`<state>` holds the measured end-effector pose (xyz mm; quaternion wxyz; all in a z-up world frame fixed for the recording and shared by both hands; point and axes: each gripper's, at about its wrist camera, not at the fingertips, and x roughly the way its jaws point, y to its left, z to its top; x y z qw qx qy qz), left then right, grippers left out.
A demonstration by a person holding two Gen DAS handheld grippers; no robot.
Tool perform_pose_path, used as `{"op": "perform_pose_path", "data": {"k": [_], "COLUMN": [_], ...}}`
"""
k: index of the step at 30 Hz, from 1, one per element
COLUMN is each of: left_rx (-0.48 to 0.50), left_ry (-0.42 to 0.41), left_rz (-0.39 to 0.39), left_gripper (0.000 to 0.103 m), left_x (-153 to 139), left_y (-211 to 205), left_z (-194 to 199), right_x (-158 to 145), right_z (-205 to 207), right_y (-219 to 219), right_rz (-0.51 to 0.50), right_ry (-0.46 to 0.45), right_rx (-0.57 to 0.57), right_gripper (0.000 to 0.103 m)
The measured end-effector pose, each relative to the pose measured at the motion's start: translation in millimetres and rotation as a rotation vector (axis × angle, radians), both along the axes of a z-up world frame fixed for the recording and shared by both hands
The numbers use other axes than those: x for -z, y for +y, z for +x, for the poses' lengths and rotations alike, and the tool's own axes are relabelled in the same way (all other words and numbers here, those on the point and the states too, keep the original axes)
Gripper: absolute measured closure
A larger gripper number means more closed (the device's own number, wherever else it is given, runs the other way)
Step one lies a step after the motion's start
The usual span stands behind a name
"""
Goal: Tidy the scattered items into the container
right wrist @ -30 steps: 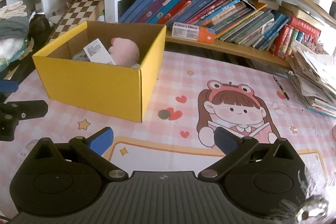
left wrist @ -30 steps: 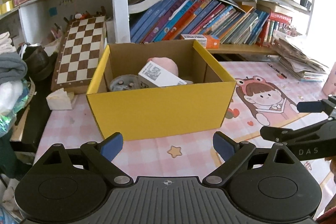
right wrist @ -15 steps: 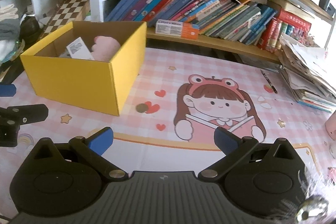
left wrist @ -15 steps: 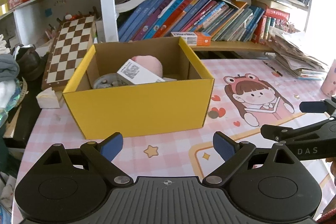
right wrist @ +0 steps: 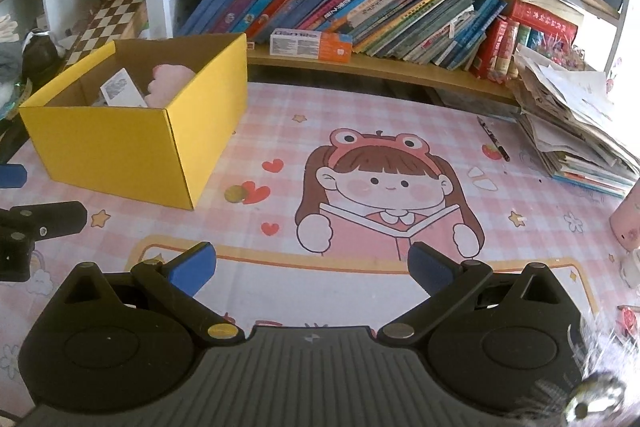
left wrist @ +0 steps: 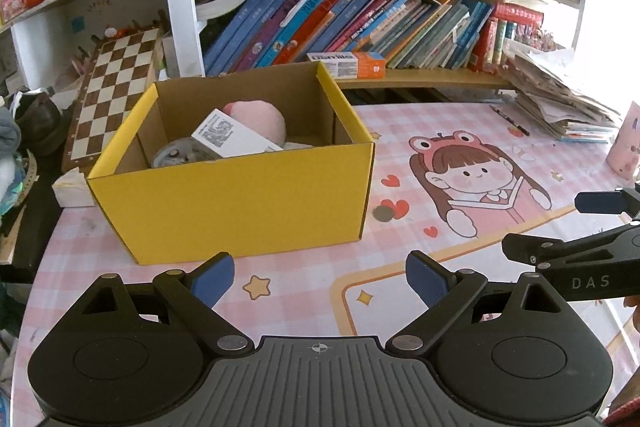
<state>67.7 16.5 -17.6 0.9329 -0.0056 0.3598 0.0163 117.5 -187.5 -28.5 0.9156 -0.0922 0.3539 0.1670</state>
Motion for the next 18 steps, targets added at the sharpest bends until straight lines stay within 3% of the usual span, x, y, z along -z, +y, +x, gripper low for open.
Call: {"op": "perform_pose_path", "data": {"k": [18], "left_rx": [-0.013], "left_ry": [0.041], "left_rz": [-0.027], "left_gripper": [0.008], "left_x": [9], "left_y": [-14], "left_z": [0], "right_x": [4], "right_z": [0], "right_y": [-16], "right_rz": [-0.007], "right_ry": [0.009], "right_rx": [-0.002], "right_gripper": [0.000]}}
